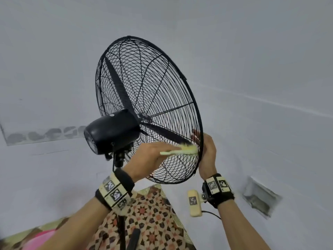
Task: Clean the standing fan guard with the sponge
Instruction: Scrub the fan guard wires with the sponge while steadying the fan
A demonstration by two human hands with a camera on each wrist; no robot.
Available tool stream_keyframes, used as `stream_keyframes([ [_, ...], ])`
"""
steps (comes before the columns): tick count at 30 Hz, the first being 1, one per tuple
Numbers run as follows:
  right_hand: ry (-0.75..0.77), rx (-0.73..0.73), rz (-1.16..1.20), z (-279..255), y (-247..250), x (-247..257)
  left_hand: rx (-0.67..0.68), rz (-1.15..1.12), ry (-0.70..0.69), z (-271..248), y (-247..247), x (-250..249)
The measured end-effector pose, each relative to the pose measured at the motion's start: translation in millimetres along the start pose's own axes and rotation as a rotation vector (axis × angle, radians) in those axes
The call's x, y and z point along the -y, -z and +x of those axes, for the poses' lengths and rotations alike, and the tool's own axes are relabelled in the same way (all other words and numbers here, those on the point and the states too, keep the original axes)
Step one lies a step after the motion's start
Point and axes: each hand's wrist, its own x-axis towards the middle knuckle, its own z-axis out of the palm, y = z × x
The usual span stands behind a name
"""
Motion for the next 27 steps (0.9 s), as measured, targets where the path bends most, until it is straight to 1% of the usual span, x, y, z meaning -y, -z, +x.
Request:
stream_keyframes([
  [2,-0.015,-0.007,0.014,0,-1,2,-0.208,0.008,-0.025,24,19,-3],
  [3,-0.032,-0.001,0.026,1,-2,3,-0.294,0.047,-0.03,40,32,-6],
  [4,-0.047,0.012,0.035,1,-2,4,-0.332,0.101,-0.024,55,45,-11],
  [5,-0.053,0.014,0.038,2,-1,3,-0.335,0.174,-0.009,66,51,-16],
  [7,-0.056,-0.003,0.039,2,-2,4,-0.281,0.334,-0.01,71,42,-26],
  [8,-0.061,-0.009,0.03,1,-2,5,-0.218,0.372,-0.038,63,28,-32],
  [10,-0.066,-0.016,0.008,0,0,7,-0.03,0.352,-0.099,35,-6,-38],
  [11,-0.068,-0.02,0.002,-1,1,7,0.037,0.331,-0.12,20,-18,-40],
  [12,-0.07,-0.019,0.006,-1,3,7,0.073,0.307,-0.117,11,-24,-42],
  [13,-0.073,-0.014,0.005,-1,6,6,0.069,0.29,-0.104,8,-24,-44],
  [15,-0.071,0.001,-0.005,-2,11,5,-0.052,0.312,-0.089,23,-9,-44],
  [17,-0.078,0.016,-0.006,-3,11,4,-0.203,0.406,-0.049,51,22,-47],
  [18,-0.087,0.023,0.005,-4,10,2,-0.25,0.457,-0.037,63,35,-48],
  [19,-0.103,0.026,0.025,-4,9,0,-0.254,0.492,-0.033,69,41,-48],
  [21,-0.141,0.024,0.045,-4,9,-2,-0.181,0.521,-0.063,64,33,-47],
  [24,-0.15,0.037,0.027,-1,11,0,0.023,0.45,-0.099,28,-6,-50],
  [25,-0.156,0.043,0.023,0,13,1,0.069,0.432,-0.103,20,-13,-54],
  [26,-0.154,0.047,0.016,0,13,2,0.08,0.423,-0.107,20,-14,-57],
  [27,-0.144,0.043,0.002,1,14,2,0.05,0.423,-0.105,27,-8,-59],
])
